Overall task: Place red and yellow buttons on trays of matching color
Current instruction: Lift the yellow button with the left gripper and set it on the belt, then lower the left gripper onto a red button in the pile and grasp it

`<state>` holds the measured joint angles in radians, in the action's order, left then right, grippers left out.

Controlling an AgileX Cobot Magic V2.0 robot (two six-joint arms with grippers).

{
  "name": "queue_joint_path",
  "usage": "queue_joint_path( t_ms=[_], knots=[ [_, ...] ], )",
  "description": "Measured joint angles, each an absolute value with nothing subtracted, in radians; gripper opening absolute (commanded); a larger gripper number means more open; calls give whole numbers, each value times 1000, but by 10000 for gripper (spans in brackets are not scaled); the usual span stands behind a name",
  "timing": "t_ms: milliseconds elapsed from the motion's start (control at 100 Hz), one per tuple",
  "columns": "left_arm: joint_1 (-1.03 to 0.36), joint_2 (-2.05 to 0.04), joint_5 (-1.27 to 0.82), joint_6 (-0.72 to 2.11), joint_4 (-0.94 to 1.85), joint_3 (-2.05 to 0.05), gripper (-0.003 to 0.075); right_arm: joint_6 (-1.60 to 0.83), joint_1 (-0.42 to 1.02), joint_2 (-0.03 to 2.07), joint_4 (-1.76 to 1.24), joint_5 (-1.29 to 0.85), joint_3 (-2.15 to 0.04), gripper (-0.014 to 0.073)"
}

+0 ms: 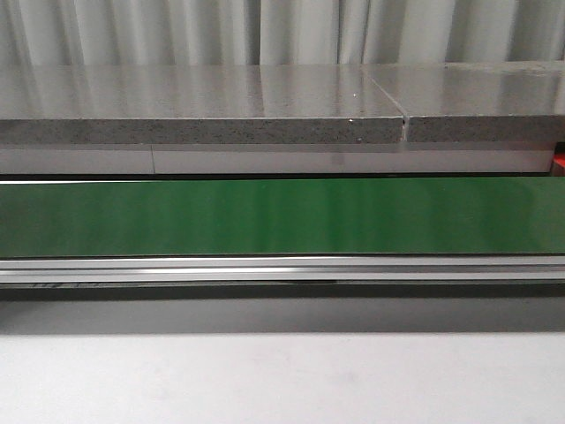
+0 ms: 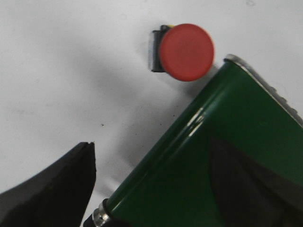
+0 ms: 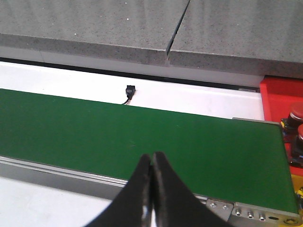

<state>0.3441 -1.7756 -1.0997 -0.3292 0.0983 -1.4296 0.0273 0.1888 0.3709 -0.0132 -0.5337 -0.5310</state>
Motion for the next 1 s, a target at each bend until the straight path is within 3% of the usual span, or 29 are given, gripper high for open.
queue_joint_path(
  t_ms=[1000],
  knots=[
    [372,-2072,-1204,-402,212,-1730,491,27,189,371,-13,-534,-531,-66]
  ],
)
